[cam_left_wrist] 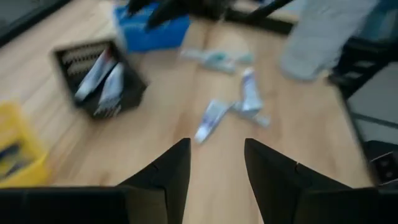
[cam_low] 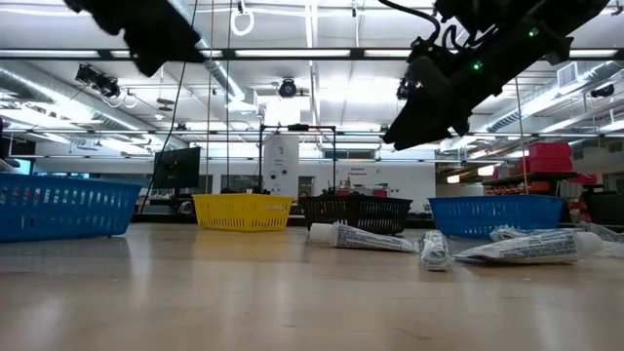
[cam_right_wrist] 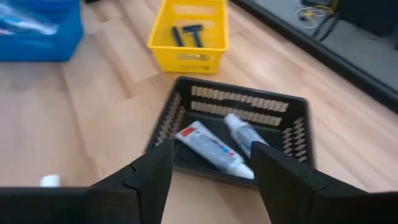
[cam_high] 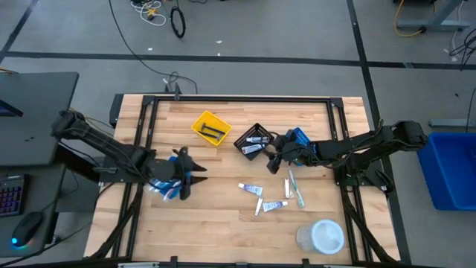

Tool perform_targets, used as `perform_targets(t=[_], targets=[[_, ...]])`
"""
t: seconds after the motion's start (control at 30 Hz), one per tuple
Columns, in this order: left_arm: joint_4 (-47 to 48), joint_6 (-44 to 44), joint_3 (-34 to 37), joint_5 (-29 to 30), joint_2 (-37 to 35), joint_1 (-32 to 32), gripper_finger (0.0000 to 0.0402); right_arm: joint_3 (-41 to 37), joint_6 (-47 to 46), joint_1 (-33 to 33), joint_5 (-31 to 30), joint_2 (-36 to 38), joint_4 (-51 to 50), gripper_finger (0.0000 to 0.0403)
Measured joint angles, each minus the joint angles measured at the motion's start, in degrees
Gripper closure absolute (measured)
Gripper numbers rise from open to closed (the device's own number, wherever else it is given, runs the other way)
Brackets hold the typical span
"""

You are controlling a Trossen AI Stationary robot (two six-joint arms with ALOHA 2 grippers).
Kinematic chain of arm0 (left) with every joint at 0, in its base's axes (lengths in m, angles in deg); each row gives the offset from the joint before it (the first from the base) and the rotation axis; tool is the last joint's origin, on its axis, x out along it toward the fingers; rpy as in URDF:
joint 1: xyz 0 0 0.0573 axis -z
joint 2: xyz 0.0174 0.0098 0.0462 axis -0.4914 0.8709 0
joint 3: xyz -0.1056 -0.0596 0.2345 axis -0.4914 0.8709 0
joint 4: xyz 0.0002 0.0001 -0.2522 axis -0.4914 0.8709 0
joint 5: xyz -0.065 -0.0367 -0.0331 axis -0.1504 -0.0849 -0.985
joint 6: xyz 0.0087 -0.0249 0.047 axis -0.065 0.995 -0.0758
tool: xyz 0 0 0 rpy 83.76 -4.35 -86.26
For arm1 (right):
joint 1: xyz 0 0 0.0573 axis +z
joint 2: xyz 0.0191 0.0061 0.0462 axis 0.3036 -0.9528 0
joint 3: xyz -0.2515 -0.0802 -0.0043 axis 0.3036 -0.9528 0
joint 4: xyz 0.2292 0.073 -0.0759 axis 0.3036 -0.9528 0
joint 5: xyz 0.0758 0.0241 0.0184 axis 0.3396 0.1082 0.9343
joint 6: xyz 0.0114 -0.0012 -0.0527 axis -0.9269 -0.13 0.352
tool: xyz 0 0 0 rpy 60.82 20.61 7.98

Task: Pick & Place Travel size toiletries
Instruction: Put the white toothpaste into the black bin

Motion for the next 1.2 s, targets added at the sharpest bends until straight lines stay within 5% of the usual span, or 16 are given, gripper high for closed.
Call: perform_targets(t=[0.7,1.2], targets=[[-33.2,-16.7,-0.1,-1.5,30.7,-0.9,0.0244,0.0,0.4,0.0,1.2,0.0,0.2,0.0241],[-33.7,-18.7,-6.5,-11.7,43.1,-8.8,0.0244,0.0,0.4,0.0,1.2,0.0,0.2,0.0268]])
